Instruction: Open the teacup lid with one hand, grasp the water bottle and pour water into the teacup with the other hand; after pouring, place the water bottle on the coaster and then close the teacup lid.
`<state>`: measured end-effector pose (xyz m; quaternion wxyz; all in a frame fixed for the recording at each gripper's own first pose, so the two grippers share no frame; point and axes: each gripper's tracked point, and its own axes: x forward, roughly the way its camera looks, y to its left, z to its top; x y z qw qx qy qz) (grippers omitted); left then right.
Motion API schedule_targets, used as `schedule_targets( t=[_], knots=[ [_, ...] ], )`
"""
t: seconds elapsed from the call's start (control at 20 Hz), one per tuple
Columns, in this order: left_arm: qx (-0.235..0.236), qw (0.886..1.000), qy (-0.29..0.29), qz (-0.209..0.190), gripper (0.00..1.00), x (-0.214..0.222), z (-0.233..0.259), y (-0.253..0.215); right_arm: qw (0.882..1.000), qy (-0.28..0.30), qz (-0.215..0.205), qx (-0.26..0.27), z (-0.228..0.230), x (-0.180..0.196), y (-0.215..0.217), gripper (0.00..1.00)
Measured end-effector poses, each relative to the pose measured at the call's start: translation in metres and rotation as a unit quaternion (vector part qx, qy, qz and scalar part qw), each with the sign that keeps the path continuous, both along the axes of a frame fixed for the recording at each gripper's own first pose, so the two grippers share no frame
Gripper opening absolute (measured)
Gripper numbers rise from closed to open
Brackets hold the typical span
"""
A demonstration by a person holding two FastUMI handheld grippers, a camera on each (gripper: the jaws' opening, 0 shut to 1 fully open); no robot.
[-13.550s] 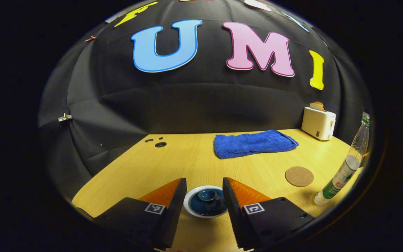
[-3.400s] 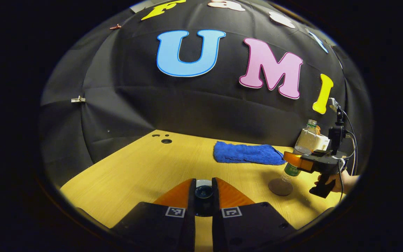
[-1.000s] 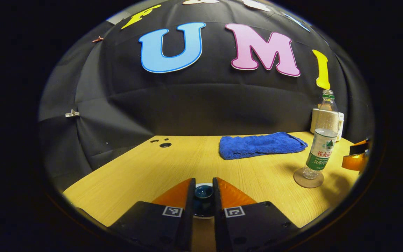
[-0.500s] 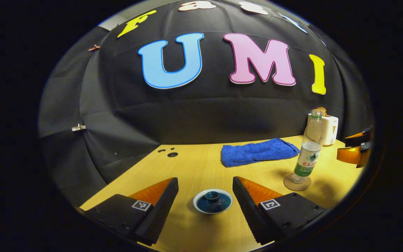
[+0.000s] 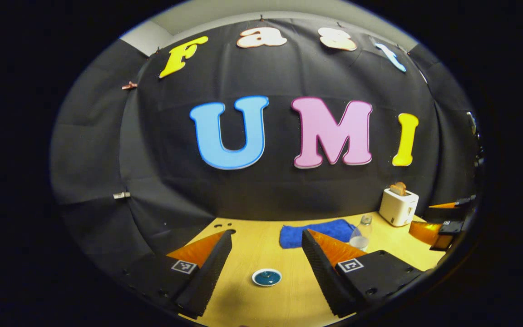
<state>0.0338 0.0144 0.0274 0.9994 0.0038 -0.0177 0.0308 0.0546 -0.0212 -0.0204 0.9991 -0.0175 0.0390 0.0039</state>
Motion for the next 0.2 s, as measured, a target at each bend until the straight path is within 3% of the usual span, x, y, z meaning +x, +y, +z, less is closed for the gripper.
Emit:
schedule_targets(
  t=[0.2],
  knots=[
    [-0.026, 0.999, -0.029, -0.02, 0.97, -0.024, 0.036, -0.018, 1.0, -0.011, -0.018, 0.001, 0.028, -0.031, -0.006, 0.98]
  ],
)
